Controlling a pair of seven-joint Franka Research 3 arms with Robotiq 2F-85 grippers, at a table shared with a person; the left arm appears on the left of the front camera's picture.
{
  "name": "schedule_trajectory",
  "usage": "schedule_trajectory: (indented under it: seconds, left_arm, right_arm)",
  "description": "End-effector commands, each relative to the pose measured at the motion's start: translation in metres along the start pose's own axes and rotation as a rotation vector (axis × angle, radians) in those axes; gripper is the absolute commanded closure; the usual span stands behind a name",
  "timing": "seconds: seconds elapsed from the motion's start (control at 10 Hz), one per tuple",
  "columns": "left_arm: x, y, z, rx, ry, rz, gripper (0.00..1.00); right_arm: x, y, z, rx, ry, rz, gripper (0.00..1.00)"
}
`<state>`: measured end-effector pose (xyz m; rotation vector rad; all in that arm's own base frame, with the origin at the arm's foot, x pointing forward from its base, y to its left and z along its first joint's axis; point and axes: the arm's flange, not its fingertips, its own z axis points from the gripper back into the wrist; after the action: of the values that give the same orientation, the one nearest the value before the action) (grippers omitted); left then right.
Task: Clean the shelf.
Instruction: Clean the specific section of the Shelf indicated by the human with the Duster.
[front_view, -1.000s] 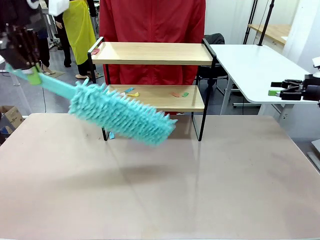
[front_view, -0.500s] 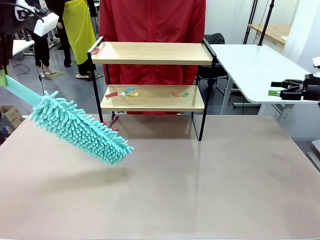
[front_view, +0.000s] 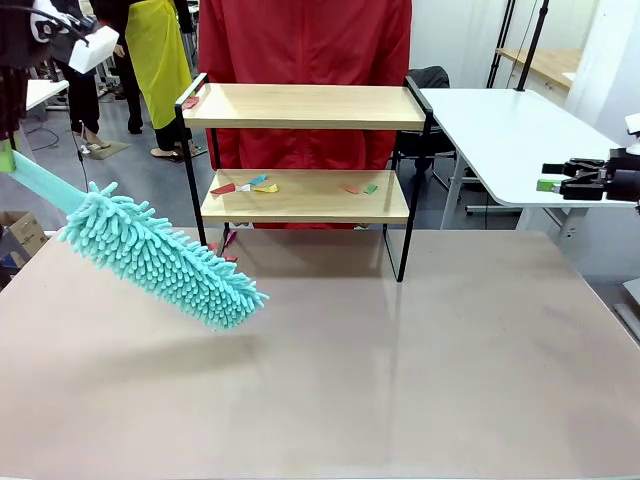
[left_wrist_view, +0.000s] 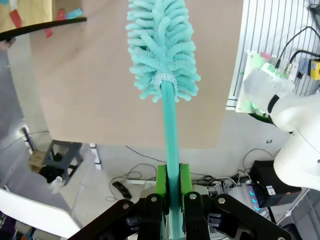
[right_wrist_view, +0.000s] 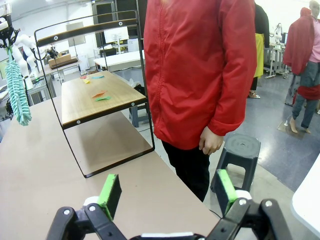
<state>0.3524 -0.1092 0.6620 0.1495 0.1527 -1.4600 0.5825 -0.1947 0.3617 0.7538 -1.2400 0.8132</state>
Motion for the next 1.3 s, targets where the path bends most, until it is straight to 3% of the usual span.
schedule_trajectory:
  seconds: [0.0, 1.2]
  left_arm:
    - [-0.0005, -0.0012, 0.0008, -0.005, -0.011, 0.001, 0.87]
    - [-0.0005, -0.0012, 0.0008, -0.005, -0.011, 0.001, 0.87]
  right_arm:
    - [0.0080, 0.0013, -0.0007, -0.014, 0.011, -0.014, 0.00]
    - [0.0080, 0.0013, -0.0007, -0.014, 0.011, -0.014, 0.00]
